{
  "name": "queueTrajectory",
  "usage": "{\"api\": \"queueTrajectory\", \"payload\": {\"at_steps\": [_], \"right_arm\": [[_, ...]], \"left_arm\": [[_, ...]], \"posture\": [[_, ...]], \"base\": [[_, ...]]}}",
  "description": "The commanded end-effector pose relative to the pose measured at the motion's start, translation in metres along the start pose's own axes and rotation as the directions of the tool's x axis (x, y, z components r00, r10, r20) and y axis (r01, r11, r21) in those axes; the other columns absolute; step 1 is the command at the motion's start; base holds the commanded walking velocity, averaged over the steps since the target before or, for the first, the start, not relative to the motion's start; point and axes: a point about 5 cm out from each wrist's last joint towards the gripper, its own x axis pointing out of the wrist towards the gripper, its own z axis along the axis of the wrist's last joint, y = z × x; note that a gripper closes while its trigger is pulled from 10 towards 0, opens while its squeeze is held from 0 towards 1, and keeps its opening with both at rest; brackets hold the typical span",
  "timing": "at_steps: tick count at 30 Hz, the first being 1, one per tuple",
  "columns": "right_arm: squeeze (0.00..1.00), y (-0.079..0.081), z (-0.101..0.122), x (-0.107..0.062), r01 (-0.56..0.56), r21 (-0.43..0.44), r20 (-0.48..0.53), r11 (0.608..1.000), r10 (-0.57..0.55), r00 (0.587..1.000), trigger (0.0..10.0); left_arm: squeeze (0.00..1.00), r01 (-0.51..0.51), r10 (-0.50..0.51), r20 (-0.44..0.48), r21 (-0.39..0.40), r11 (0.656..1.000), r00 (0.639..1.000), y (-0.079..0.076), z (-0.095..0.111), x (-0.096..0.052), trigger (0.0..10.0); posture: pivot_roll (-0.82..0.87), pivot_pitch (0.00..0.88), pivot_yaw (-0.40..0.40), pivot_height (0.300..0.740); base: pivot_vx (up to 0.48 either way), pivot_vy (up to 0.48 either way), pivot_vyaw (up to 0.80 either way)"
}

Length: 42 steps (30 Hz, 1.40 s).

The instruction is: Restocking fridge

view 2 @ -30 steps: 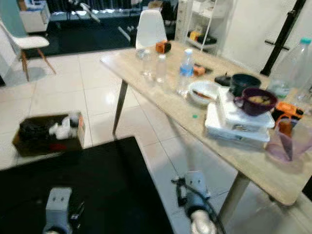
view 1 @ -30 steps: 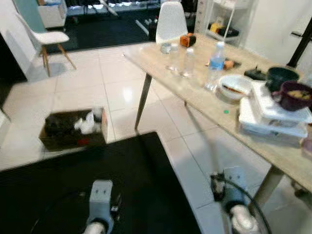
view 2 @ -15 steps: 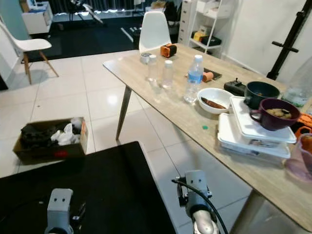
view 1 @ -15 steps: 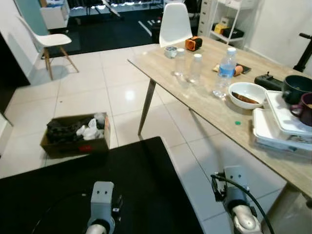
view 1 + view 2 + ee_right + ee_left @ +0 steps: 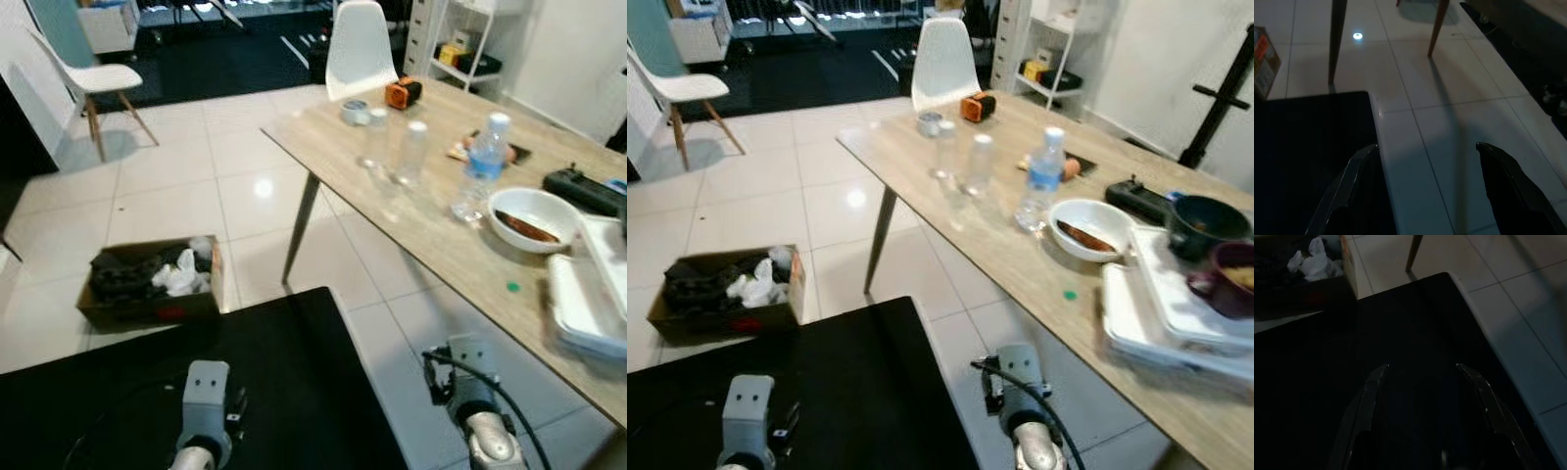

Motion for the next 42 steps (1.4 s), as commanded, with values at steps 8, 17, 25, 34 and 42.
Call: {"api": "queueTrajectory", "payload": {"at_steps": [8,17,25,34,42], "right_arm": [[0.00,0.004,-0.005,-0.003,-0.007,0.006,-0.017,1.000,0.007,1.000,10.0],[0.00,0.004,-0.005,-0.002,-0.010,0.006,-0.020,1.000,0.010,1.000,10.0],[0.00,0.005,-0.006,-0.002,-0.018,0.003,-0.024,1.000,0.018,1.000,10.0],[0.00,0.010,-0.010,-0.004,-0.057,0.007,-0.040,0.998,0.057,0.998,10.0],[0.00,0.028,-0.017,-0.010,-0.199,0.029,-0.071,0.980,0.201,0.977,10.0]], "left_arm": [[0.00,-0.006,0.006,-0.013,0.012,1.000,1.000,0.003,-0.003,-0.001,10.0],[0.00,-0.007,0.007,-0.016,0.017,1.000,1.000,0.004,-0.004,-0.002,10.0],[0.00,-0.009,0.009,-0.020,0.020,1.000,1.000,0.005,-0.006,-0.004,10.0],[0.00,-0.009,0.010,-0.025,0.021,1.000,1.000,0.005,-0.007,-0.004,10.0],[0.00,-0.011,0.012,-0.035,0.024,1.000,0.999,0.008,-0.010,-0.006,10.0]], "posture": [[-0.05,0.131,0.021,0.740],[-0.05,0.123,0.023,0.740],[-0.05,0.121,0.024,0.740],[-0.05,0.126,0.026,0.740],[-0.04,0.129,0.027,0.740]], "base": [[0.457,0.000,0.00],[0.417,0.000,0.00],[0.409,0.000,0.00],[0.399,0.000,0.00],[0.371,0.000,0.00]]}}
